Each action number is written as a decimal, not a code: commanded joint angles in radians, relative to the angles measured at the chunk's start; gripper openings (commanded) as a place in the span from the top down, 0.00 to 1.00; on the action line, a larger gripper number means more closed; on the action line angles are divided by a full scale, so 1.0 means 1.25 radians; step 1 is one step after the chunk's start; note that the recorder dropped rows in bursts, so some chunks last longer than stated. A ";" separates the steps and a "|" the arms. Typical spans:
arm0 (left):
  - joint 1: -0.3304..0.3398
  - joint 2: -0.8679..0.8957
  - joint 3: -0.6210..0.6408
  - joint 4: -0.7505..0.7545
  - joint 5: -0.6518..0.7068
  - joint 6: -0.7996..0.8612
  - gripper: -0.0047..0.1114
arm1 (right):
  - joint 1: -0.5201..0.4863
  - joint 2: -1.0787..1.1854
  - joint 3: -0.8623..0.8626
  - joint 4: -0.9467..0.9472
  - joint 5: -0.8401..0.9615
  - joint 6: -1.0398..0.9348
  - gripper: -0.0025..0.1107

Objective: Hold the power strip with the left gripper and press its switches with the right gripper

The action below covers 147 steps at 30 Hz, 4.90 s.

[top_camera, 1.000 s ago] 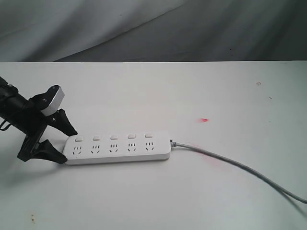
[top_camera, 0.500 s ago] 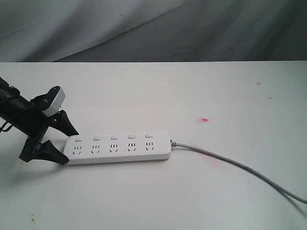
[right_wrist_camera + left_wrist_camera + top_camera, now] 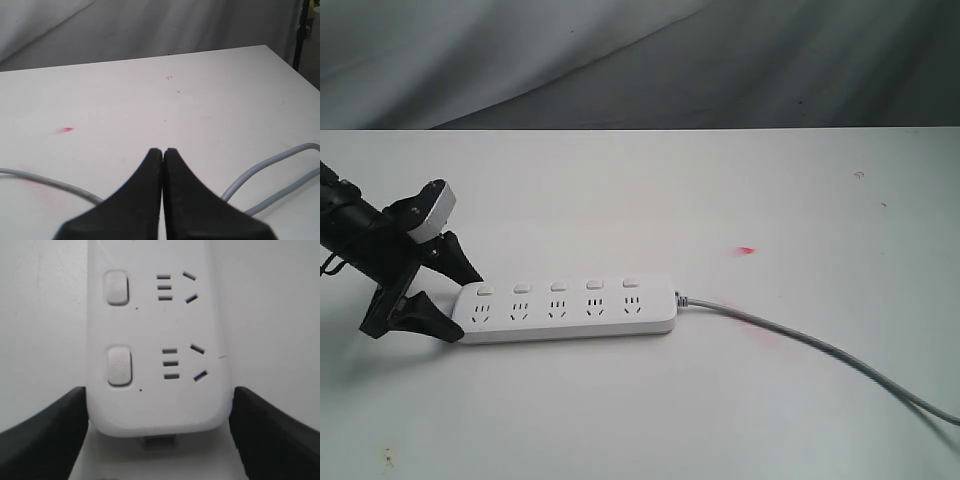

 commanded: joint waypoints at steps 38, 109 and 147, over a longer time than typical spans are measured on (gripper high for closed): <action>-0.003 0.000 -0.005 -0.009 0.008 0.003 0.64 | -0.006 -0.004 0.003 -0.013 -0.161 -0.005 0.98; -0.003 0.000 -0.005 -0.009 0.008 0.003 0.64 | 0.370 1.580 -1.168 0.756 0.388 -1.184 0.60; -0.003 0.000 -0.005 -0.009 0.008 0.003 0.64 | 0.565 1.956 -1.605 0.676 0.446 -1.179 0.43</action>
